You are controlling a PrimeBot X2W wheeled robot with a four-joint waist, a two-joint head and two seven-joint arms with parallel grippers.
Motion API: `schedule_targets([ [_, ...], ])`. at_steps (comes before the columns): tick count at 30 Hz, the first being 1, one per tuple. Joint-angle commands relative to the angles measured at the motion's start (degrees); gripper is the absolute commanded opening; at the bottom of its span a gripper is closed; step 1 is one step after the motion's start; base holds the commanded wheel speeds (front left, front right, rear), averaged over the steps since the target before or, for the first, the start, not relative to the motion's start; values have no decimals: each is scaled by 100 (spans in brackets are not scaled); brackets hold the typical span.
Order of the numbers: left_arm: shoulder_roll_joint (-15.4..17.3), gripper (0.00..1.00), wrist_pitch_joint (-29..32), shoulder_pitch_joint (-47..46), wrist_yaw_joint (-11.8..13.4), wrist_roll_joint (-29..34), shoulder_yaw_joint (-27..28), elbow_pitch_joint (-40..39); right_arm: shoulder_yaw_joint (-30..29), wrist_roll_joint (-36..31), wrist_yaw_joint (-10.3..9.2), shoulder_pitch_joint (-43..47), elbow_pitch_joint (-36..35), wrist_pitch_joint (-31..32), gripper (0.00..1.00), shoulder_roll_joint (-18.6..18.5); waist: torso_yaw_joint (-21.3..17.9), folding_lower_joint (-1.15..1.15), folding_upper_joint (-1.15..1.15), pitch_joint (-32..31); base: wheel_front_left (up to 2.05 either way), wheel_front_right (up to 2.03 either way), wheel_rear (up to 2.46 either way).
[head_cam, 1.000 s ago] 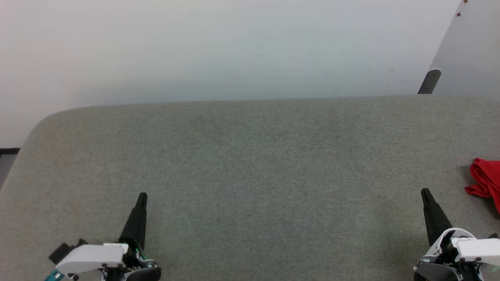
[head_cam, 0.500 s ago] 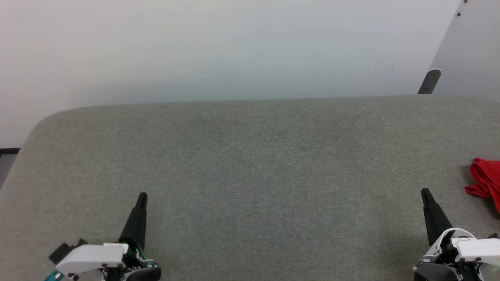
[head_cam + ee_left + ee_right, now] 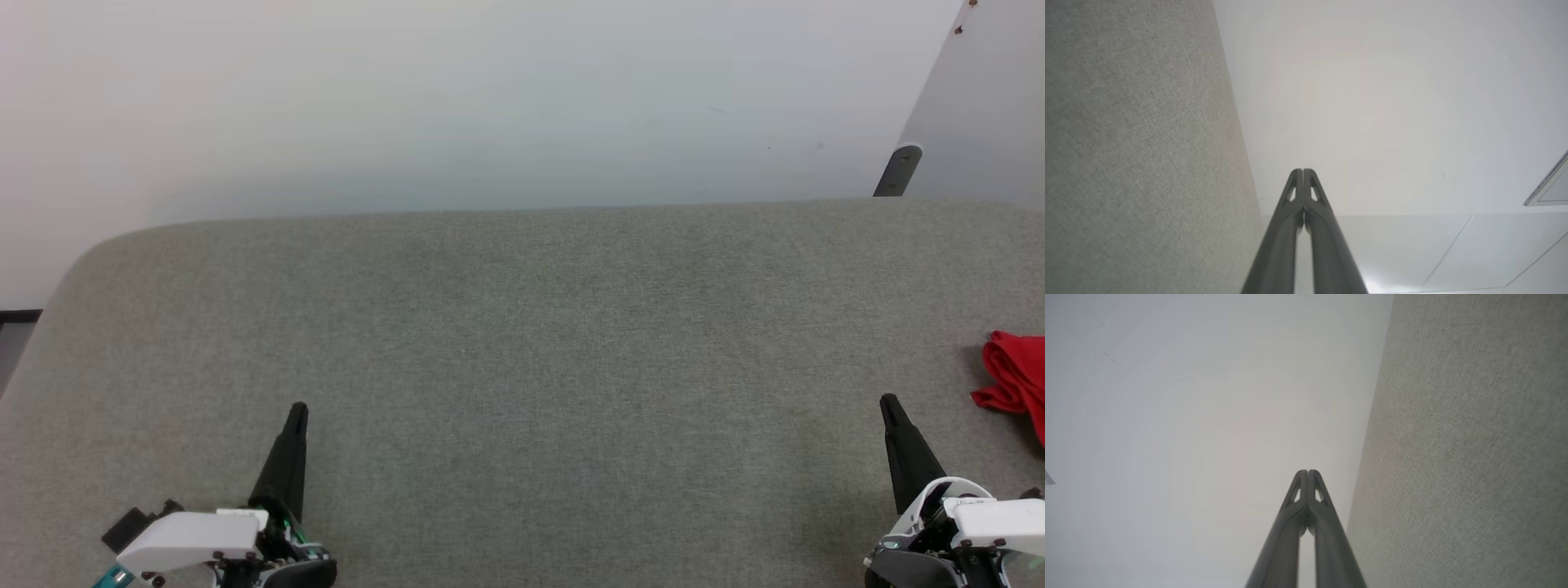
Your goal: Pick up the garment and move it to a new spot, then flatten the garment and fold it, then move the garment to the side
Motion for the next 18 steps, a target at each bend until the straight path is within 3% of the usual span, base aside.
schedule_targets([
  [1,-6,0,13,-53,-27,-6,15,7,5,23,2,-16,2,0,0,20,0,0,0,0,0,0,0],
  [18,-7,0,14,-53,-27,-5,15,6,5,23,2,-16,2,-1,0,20,0,0,0,0,0,0,0],
])
